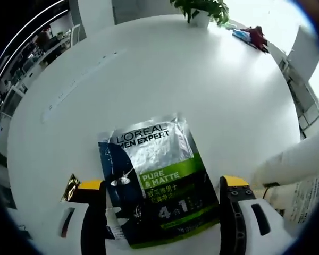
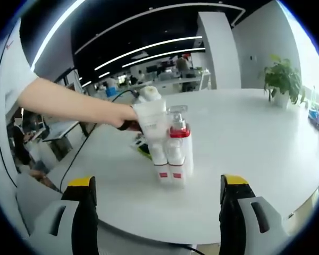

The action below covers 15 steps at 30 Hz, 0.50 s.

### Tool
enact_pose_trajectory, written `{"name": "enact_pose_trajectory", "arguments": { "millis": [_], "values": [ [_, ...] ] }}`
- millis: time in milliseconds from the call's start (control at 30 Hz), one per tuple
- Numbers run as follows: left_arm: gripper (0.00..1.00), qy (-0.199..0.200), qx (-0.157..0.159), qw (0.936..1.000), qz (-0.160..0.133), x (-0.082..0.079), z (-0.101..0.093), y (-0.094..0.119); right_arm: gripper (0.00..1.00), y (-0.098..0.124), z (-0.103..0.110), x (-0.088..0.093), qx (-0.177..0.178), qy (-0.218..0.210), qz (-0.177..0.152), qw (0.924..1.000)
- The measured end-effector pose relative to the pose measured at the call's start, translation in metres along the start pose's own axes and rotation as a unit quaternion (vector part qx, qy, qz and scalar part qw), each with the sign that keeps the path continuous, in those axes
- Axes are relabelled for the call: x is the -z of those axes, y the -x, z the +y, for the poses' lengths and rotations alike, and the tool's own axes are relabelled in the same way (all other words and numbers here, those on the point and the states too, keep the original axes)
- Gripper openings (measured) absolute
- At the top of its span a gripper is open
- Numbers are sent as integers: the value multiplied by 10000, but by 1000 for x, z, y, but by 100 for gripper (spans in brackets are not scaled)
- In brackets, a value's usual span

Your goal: Arrange the skincare products in the storage area until every visible bottle or jar stands upright without overlapping.

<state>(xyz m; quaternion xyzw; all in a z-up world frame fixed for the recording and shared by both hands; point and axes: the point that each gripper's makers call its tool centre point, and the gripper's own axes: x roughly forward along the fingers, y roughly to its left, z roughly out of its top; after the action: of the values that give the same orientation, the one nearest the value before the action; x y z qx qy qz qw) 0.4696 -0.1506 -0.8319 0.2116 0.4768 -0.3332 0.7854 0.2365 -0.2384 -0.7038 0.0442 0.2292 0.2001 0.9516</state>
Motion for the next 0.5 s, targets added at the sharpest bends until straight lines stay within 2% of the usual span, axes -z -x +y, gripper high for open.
{"name": "enact_pose_trajectory", "arguments": {
  "millis": [133, 267, 433, 500],
  "values": [
    [82, 49, -11, 10000, 36, 1, 3, 0, 95, 0, 0, 0, 3, -36, -14, 10000],
    [73, 118, -17, 9999, 8, 2, 6, 2, 95, 0, -1, 0, 10, -64, -27, 10000],
    [71, 31, 3, 10000, -22, 0, 6, 0, 95, 0, 0, 0, 2, -53, -23, 10000],
    [66, -122, 76, 9999, -85, -2, 3, 1, 95, 0, -1, 0, 11, -56, -17, 10000]
  ]
}}
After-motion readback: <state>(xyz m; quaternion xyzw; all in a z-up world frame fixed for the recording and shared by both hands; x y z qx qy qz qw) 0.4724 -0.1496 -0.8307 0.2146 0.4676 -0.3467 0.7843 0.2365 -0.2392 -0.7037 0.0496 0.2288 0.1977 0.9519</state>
